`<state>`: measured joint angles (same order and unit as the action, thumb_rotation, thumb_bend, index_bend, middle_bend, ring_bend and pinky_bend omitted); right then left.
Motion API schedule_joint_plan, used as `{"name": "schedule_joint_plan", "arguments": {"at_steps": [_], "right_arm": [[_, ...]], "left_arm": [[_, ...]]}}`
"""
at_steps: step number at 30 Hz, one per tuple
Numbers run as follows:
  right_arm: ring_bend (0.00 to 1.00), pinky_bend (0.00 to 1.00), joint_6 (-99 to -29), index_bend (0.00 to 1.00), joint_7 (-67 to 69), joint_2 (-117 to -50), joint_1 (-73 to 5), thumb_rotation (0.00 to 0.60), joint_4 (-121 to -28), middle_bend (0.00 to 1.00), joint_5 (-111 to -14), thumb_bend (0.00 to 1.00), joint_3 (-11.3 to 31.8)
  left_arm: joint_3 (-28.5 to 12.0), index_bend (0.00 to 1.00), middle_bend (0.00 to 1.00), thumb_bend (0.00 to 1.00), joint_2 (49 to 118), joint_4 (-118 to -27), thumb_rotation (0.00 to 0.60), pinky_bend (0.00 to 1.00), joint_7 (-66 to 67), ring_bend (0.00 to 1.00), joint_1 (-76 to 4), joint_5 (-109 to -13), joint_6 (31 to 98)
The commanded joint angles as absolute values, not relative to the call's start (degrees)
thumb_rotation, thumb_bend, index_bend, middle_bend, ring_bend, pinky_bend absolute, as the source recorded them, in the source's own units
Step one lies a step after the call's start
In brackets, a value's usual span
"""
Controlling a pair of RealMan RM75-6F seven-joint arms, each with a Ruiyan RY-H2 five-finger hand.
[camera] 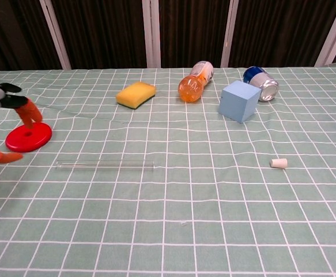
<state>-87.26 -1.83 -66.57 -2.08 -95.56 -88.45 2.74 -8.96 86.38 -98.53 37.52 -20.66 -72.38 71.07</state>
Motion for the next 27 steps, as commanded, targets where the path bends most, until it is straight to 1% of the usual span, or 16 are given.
{"name": "schedule_joint_plan", "arguments": {"at_steps": [1, 14, 17, 24, 27], "right_arm": [[0.0, 0.0, -87.2, 0.0, -1.71, -66.48, -2.08, 0.6, -95.65, 0.0, -88.43, 0.31, 2.69], [0.0, 0.0, -86.67, 0.0, -0.97, -66.11, -2.22, 0.6, -96.17, 0.0, -88.12, 0.31, 2.63], [0.0, 0.0, -86.52, 0.0, -0.72, -65.97, -2.24, 0.6, -96.4, 0.0, -87.95, 0.31, 2.63], [0.0, 0.0, -86.22, 0.0, -0.21, -65.69, -2.31, 0.6, -96.71, 0.0, -87.71, 0.31, 2.62], [0.0, 0.0, -86.2, 0.0, 0.04, -65.58, -2.31, 0.6, -96.75, 0.0, -87.67, 0.31, 2.62]], "left_arm": [[-9.79, 0.36, 0.37, 0.31, 91.11, -97.13, 0.6, 0.0, 42.58, 0.03, -23.34, -68.7, 70.38], [-11.26, 0.41, 0.37, 0.35, 98.66, -94.29, 0.6, 0.0, 48.98, 0.03, -26.99, -62.3, 71.33], [-11.88, 0.42, 0.38, 0.36, 100.78, -92.86, 0.6, 0.0, 51.13, 0.03, -28.2, -59.33, 71.06], [-12.84, 0.41, 0.4, 0.39, 103.64, -91.02, 0.6, 0.0, 53.84, 0.04, -30.37, -55.65, 71.66], [-12.98, 0.41, 0.4, 0.39, 104.62, -90.27, 0.6, 0.0, 54.62, 0.04, -31.29, -54.68, 71.76]]}}
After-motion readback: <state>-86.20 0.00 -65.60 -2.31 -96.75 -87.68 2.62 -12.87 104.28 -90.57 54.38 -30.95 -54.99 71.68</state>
